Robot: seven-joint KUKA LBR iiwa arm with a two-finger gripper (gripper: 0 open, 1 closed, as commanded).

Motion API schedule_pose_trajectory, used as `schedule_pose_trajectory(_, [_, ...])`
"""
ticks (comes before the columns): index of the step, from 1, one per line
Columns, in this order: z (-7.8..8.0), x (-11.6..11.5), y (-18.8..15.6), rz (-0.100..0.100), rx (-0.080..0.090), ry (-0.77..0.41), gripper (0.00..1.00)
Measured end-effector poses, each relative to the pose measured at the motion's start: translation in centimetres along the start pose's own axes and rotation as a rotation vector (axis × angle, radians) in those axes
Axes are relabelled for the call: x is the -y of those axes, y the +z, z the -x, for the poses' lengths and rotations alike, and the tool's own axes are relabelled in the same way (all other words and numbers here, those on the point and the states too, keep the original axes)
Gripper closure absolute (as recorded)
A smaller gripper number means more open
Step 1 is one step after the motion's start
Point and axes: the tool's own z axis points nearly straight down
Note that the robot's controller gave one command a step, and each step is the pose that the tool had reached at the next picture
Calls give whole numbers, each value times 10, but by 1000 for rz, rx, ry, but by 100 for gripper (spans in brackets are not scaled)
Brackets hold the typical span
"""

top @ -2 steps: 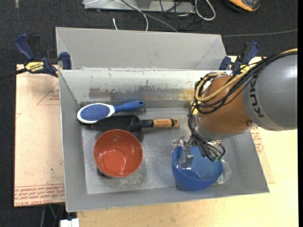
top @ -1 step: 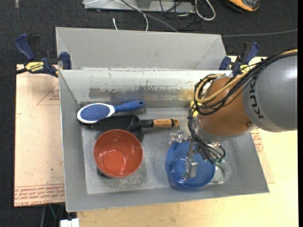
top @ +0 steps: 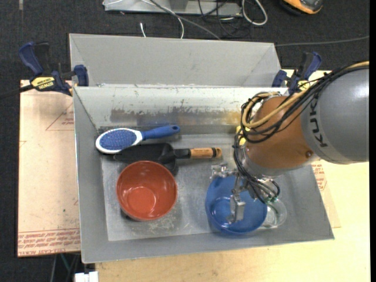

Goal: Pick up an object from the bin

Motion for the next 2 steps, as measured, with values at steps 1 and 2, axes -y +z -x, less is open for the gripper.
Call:
schedule_pose_trajectory(1, [-4, -57, 28, 1, 20, 29, 0])
schedule_pose_trajectory(2, [-1, -54, 24, -4, 47, 59, 100])
